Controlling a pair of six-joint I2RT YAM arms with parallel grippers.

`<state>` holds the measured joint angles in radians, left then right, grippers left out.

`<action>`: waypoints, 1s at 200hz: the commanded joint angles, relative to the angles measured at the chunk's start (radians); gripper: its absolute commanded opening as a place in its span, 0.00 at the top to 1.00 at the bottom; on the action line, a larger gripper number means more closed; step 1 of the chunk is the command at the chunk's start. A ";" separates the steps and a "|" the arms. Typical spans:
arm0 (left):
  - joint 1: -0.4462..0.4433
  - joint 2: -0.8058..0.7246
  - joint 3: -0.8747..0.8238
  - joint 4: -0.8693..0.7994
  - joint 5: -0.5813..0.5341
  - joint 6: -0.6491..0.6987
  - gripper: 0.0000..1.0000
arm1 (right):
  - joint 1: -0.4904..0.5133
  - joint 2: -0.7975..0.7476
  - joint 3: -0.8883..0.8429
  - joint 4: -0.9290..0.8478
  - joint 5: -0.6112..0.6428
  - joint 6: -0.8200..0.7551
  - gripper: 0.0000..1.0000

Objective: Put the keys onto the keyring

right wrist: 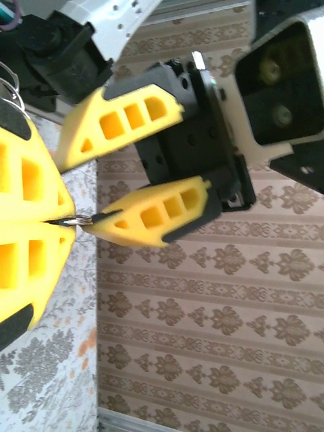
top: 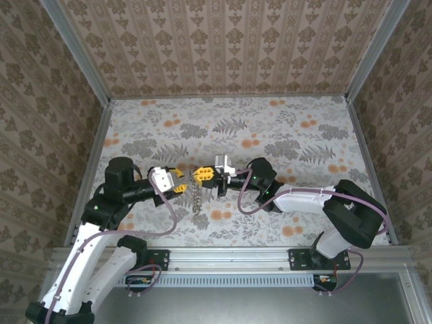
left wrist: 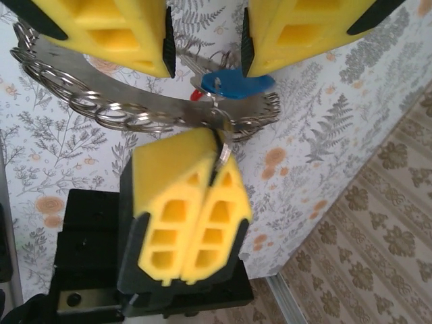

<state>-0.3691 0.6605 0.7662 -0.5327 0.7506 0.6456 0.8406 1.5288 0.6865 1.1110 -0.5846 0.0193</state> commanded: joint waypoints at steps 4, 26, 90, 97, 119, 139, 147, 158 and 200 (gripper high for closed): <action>0.036 0.033 0.055 -0.036 0.105 -0.009 0.71 | 0.006 -0.056 0.036 -0.048 -0.032 -0.071 1.00; 0.044 0.054 0.046 0.016 0.180 -0.040 0.69 | 0.006 -0.067 0.036 -0.060 -0.033 -0.079 1.00; 0.026 0.107 0.020 0.100 0.272 -0.104 0.69 | 0.007 -0.071 0.033 -0.062 -0.023 -0.090 1.00; 0.023 0.110 0.017 0.099 0.269 -0.103 0.69 | 0.007 -0.071 0.033 -0.060 -0.022 -0.090 1.00; 0.019 0.115 0.003 0.091 0.256 -0.092 0.69 | 0.006 -0.071 0.035 -0.052 -0.018 -0.087 1.00; 0.019 0.114 -0.006 0.085 0.251 -0.088 0.72 | 0.006 -0.073 0.039 -0.048 -0.019 -0.083 1.00; 0.019 0.114 -0.008 0.082 0.250 -0.085 0.73 | 0.007 -0.073 0.039 -0.048 -0.019 -0.082 1.00; 0.019 0.114 -0.010 0.075 0.245 -0.079 0.73 | 0.006 -0.075 0.039 -0.050 -0.019 -0.082 1.00; 0.018 0.126 -0.005 0.077 0.254 -0.076 0.88 | 0.010 -0.070 0.048 -0.057 -0.038 -0.082 1.00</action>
<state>-0.3462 0.7753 0.7654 -0.4553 0.9699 0.5682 0.8433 1.4914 0.6891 1.0126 -0.6071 -0.0536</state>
